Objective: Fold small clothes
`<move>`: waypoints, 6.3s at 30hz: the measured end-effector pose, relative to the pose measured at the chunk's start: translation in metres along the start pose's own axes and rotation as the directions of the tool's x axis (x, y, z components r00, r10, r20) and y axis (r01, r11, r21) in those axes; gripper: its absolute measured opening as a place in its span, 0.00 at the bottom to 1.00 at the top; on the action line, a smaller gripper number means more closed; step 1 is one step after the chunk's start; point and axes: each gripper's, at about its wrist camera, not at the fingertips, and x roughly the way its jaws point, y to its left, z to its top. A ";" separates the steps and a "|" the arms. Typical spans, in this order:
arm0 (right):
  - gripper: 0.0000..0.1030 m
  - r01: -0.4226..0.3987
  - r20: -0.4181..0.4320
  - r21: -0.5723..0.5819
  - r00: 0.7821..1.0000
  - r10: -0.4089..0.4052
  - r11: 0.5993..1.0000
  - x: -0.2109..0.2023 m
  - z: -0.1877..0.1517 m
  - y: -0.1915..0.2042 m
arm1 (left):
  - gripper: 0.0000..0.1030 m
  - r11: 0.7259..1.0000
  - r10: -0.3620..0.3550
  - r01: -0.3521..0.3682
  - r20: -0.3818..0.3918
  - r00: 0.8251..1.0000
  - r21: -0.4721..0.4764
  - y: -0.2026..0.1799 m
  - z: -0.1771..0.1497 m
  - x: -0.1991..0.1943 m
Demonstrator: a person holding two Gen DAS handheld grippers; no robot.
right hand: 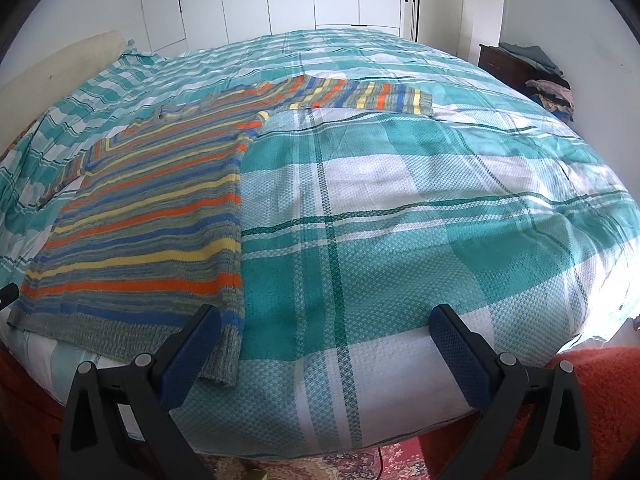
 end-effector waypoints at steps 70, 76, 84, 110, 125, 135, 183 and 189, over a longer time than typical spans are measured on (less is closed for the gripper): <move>0.76 -0.698 -0.116 0.100 0.700 0.705 0.710 0.151 0.373 0.166 | 0.98 0.976 -0.171 0.163 -0.044 0.984 -0.146 0.007 0.032 0.043; 0.64 -0.671 -0.128 0.136 0.718 0.685 0.729 0.183 0.361 0.140 | 0.98 0.974 -0.182 0.175 -0.037 0.983 -0.141 0.010 0.035 0.043; 0.42 -0.435 -0.397 0.165 0.792 0.464 0.885 0.272 0.266 0.091 | 0.98 0.981 -0.179 0.172 -0.074 0.981 -0.086 -0.005 0.036 0.053; 0.51 -0.326 -0.220 -0.207 0.934 0.280 0.922 0.030 0.037 0.106 | 0.98 0.992 -0.080 0.091 -0.111 0.991 0.092 -0.029 0.014 0.057; 0.60 -0.305 -0.195 -0.288 0.947 0.256 0.908 0.026 0.011 0.120 | 0.98 0.905 -0.318 0.300 -0.011 0.948 -0.303 0.073 0.066 0.036; 0.66 -0.313 -0.197 -0.300 0.945 0.262 0.901 0.032 0.011 0.124 | 0.95 0.685 -0.195 0.213 0.106 0.975 -0.696 0.259 0.178 0.147; 0.71 -0.404 -0.213 -0.205 0.908 0.362 0.892 0.024 0.025 0.119 | 0.04 0.905 -0.349 0.285 -0.167 0.922 -0.317 0.076 0.235 0.220; 0.71 -0.402 -0.228 -0.193 0.905 0.358 0.895 0.030 0.022 0.117 | 0.27 0.946 -0.285 0.242 -0.202 0.937 -0.213 0.050 0.236 0.216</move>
